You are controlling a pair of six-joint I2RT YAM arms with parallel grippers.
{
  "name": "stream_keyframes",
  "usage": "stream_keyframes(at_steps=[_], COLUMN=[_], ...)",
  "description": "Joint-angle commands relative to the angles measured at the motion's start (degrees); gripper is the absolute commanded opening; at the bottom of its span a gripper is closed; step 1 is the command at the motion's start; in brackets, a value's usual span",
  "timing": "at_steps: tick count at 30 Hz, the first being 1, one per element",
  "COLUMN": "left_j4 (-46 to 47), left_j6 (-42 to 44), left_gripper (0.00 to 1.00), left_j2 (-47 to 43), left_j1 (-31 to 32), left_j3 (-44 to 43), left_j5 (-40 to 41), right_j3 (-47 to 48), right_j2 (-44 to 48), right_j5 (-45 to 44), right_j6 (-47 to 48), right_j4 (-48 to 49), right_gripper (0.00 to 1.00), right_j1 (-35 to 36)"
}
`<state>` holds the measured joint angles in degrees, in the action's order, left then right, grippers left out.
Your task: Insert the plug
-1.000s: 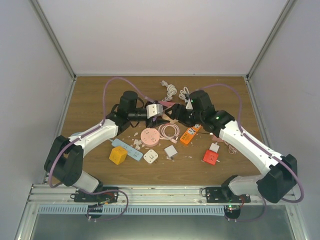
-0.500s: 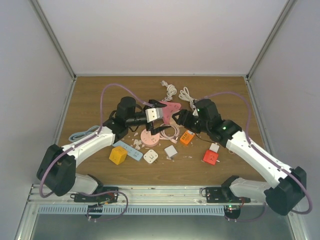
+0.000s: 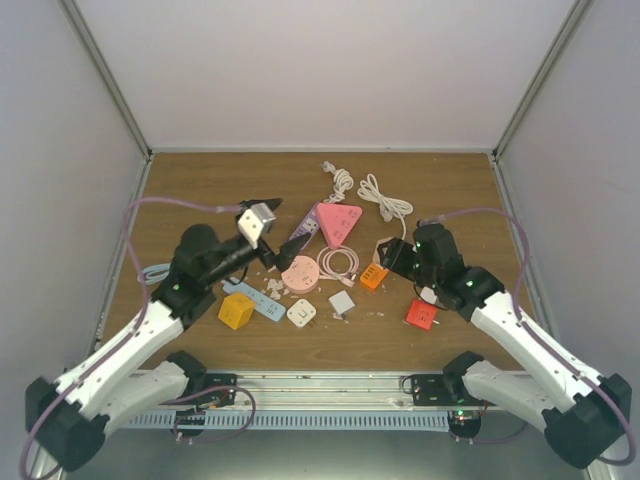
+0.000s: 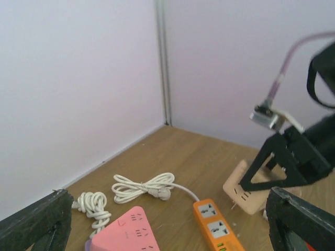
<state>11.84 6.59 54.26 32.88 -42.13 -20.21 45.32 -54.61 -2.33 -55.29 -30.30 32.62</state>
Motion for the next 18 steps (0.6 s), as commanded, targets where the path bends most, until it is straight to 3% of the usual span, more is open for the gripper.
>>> stream_keyframes(at_steps=[1,5,10,18], left_j4=[-5.53,-8.25,-7.19,-9.69], left_j6=[-15.29,-20.88,-24.57,-19.15], left_gripper=[0.99,0.99,0.99,0.99], left_j2=[-7.07,-7.58,-0.82,9.35], left_j1=[0.34,0.13,-0.50,-0.98], left_j3=[2.99,3.53,1.11,-5.88], left_j5=[10.20,15.52,13.23,7.83], right_j3=[-1.14,-0.31,4.49,15.83], right_j2=[1.95,-1.45,-10.70,-27.49], right_j5=[-1.19,0.88,6.14,9.29], right_j6=[3.57,5.45,5.82,7.04], right_j4=[0.08,1.27,4.67,6.02], right_gripper=[0.43,0.44,0.44,0.45], right_j1=[-3.50,-5.66,-8.33,-11.49])
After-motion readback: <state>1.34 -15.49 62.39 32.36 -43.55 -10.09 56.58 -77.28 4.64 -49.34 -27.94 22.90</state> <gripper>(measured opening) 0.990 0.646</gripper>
